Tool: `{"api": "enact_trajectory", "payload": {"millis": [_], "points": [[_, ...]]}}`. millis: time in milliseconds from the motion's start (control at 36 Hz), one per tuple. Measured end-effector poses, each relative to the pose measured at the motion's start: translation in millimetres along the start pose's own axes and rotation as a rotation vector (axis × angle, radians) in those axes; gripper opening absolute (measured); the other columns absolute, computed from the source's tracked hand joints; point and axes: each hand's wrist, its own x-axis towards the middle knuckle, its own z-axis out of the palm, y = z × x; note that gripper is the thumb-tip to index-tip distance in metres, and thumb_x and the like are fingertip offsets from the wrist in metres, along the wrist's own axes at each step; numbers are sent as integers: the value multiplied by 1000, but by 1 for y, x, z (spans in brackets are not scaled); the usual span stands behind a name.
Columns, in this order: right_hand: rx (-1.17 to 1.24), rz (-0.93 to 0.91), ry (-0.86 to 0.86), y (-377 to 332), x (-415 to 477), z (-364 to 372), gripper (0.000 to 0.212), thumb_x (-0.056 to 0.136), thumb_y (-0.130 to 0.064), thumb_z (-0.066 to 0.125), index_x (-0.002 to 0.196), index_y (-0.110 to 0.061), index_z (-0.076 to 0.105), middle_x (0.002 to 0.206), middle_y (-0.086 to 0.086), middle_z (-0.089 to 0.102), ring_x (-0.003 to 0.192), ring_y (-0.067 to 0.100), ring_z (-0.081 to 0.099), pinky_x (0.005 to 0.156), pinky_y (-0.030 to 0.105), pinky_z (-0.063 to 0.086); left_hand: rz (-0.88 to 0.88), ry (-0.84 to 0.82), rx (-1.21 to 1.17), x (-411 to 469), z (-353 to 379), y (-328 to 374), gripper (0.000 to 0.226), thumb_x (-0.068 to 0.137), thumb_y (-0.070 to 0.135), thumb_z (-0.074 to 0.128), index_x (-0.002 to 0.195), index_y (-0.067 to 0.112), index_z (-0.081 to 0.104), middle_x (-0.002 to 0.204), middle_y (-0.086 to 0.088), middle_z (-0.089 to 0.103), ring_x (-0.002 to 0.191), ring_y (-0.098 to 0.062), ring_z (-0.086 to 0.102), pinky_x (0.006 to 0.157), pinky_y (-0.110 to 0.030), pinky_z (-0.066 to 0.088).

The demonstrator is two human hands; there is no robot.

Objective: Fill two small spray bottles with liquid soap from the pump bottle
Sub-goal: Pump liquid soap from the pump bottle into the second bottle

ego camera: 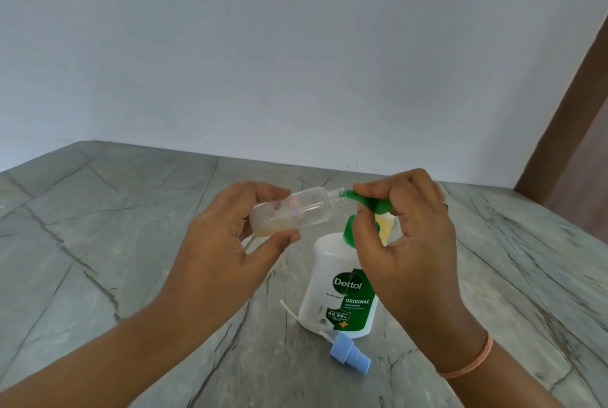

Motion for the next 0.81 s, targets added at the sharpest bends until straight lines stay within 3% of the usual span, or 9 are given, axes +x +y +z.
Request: {"api": "enact_trajectory", "payload": {"millis": [278,583,806], "points": [[8,10,74,5,-11,12,19,78,-15,48,84,-5,63,83,0,49,76,20,47,67,17,36,-15,3,4,0,-1,0,35,65,40,66,97,44,53,100,25,59,97,7,56,70,2,42],[-48,-10,-5,1,-2,0,21,79,-21,46,88,-11,63,88,-8,48,79,17,50,67,16,38,-24,8,-31,-1,-1,2,36,66,34,68,98,41,55,99,21,63,95,6,59,69,0,44],[-17,1,16,3,-4,4,20,79,-19,47,86,-9,62,85,-4,48,79,18,48,68,15,37,-15,4,-26,0,0,3,35,67,36,67,99,41,54,101,21,62,95,6,59,70,0,44]]}}
